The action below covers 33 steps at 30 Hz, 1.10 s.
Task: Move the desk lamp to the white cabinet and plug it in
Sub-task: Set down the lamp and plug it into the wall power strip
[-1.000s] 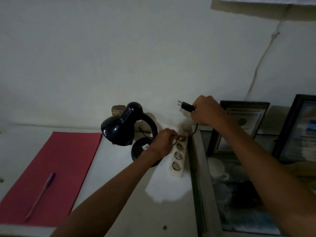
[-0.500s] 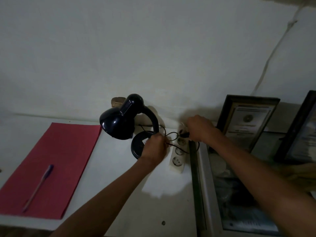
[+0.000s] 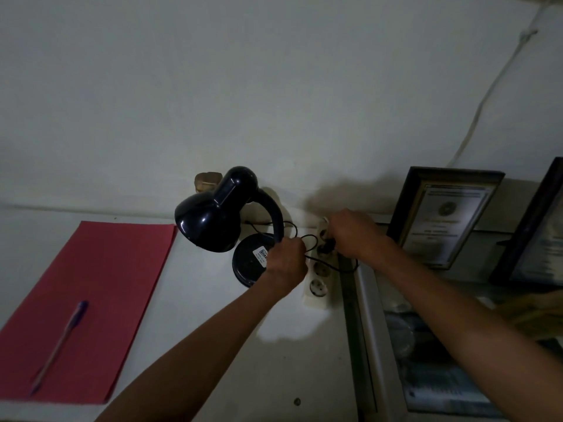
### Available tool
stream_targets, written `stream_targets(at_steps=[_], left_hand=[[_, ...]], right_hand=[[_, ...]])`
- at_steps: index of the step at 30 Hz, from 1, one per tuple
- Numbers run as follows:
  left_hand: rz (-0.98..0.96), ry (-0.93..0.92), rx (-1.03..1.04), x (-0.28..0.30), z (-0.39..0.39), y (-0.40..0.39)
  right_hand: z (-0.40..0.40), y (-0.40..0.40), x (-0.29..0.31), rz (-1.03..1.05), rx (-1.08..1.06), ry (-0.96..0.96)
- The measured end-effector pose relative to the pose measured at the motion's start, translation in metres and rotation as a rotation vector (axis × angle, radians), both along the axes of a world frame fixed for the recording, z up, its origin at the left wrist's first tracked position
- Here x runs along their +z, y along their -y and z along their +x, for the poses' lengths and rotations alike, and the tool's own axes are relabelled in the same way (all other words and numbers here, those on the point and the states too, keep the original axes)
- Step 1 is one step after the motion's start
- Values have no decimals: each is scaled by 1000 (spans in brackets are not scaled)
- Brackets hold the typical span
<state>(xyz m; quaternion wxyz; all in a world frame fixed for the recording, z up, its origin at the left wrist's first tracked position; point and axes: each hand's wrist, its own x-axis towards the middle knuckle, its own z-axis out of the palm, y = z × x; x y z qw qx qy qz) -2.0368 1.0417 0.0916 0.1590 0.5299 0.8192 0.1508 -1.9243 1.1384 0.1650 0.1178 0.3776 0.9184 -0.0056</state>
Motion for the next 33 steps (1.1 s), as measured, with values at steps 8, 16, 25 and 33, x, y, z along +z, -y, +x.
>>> stream_targets(at_steps=[8,16,25,33], left_hand=[[-51,293,20,3,-2,-7],[57,309,90,-11,1,-1],[1,-34,55,-5,5,-9],[102,-141,-110,-27,7,18]], right_hand=[[-1,-4,-8,22,10,-16],[2,-7,-15,-34,-11,27],[2,-9,-15,-68,53,-4],[5,-7,-18,-22,82,-40]])
